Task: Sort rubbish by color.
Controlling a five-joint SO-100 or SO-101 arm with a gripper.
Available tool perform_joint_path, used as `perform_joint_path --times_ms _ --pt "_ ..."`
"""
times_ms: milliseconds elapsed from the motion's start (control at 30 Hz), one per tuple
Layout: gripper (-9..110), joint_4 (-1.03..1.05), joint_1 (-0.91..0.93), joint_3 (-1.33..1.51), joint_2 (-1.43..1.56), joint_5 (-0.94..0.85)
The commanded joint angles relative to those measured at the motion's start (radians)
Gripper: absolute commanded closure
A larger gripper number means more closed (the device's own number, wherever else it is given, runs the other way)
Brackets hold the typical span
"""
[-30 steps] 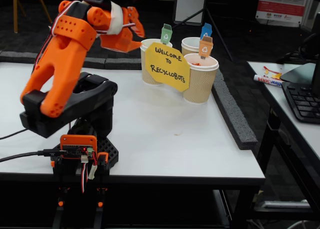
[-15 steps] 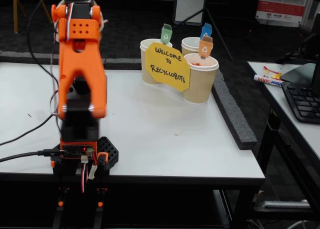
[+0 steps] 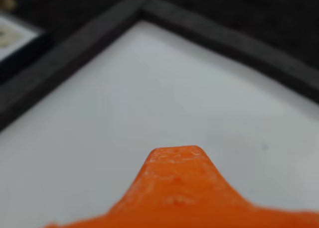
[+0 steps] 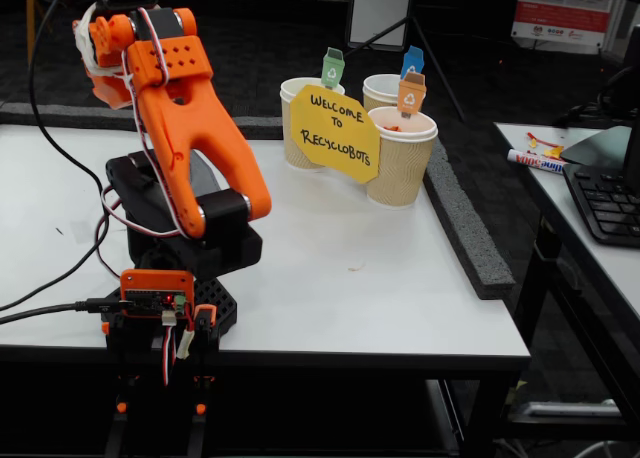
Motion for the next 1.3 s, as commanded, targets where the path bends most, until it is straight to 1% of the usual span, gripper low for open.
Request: perform_joint_path --times_ms 0,467,667,800,967,1267 --pt "101 -0.006 -0.038 -0.015 -0.002 -0.011" --pt "101 -0.003 -0.060 -0.015 -0.002 -0.011" --pt "101 -0.011 -0.025 -0.012 -0.012 -0.011" --pt "101 -0.077 0.173 0.011 -0.067 -0.011" --pt "101 -0.086 0.331 0.026 -0.067 -0.011" --pt "101 -0.101 0.782 0.046 -0.067 -0.012"
